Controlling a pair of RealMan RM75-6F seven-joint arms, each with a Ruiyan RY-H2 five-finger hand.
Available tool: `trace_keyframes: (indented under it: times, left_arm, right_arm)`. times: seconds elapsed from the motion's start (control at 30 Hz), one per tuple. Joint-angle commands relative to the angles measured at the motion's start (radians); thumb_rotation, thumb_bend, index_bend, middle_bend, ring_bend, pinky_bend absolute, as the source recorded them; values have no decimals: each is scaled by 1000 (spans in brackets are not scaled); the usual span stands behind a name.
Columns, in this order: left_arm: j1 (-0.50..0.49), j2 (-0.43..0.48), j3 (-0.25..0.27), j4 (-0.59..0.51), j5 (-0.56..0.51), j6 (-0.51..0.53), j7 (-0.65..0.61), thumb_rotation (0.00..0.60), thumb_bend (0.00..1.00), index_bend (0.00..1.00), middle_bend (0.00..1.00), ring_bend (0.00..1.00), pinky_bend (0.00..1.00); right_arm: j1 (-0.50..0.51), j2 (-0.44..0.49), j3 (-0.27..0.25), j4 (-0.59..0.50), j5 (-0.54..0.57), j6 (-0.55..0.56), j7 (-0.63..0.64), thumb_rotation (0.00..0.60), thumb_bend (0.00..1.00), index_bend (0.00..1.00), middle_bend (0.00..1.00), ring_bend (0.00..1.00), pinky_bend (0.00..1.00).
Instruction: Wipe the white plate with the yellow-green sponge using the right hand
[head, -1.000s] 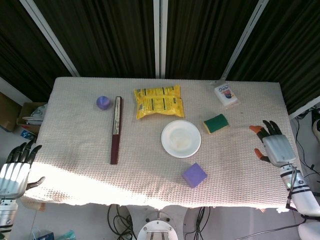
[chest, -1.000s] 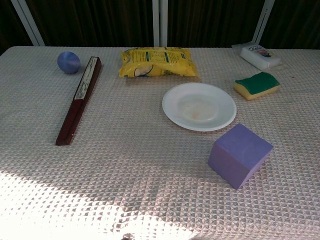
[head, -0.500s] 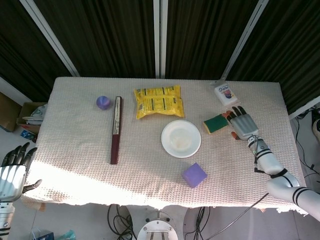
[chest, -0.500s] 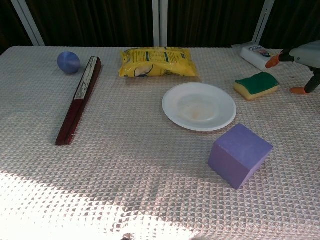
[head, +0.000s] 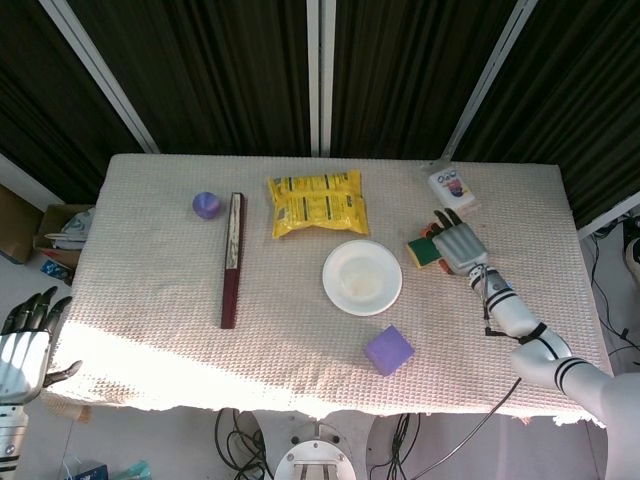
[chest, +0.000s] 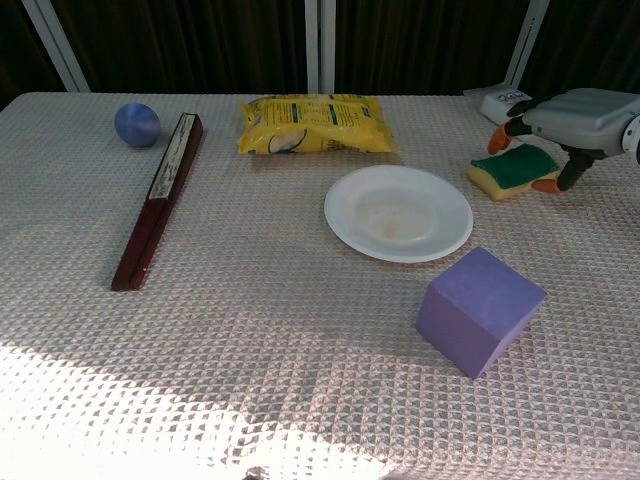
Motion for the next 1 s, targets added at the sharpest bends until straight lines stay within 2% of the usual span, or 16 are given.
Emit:
trace_keyframes:
  times: [0.03, 0.23, 0.47, 0.63, 0.8, 1.0]
  left_arm:
    - [1, 0, 1, 3, 0, -2, -4, 600, 63, 138, 23, 51, 117]
    - [2, 2, 1, 3, 1, -4, -9, 600, 63, 138, 23, 51, 117]
    - [1, 7, 1, -6, 1, -7, -6, 600, 63, 138, 23, 51, 117]
    - [2, 10, 1, -14, -2, -9, 0, 600, 63, 138, 23, 51, 117]
    - [-1, 9, -1, -22, 2, -8, 8, 600, 63, 138, 23, 51, 118]
    - [2, 11, 2, -22, 5, -7, 7, 600, 63, 138, 23, 51, 117]
  right_arm:
    - [4, -8, -10, 16, -6, 6, 13, 600, 251, 274, 233, 0, 0]
    - [9, -22, -26, 46, -21, 25, 39, 600, 254, 298, 247, 0, 0]
    - [11, -24, -43, 65, -48, 74, 57, 600, 286, 386, 299, 0, 0]
    - [4, 27, -57, -7, -97, 167, 45, 600, 301, 429, 322, 0, 0]
    - [15, 70, -76, -152, -162, 238, 15, 600, 301, 441, 332, 1, 0]
    - [56, 3, -91, -181, -199, 209, -48, 600, 302, 443, 335, 1, 0]
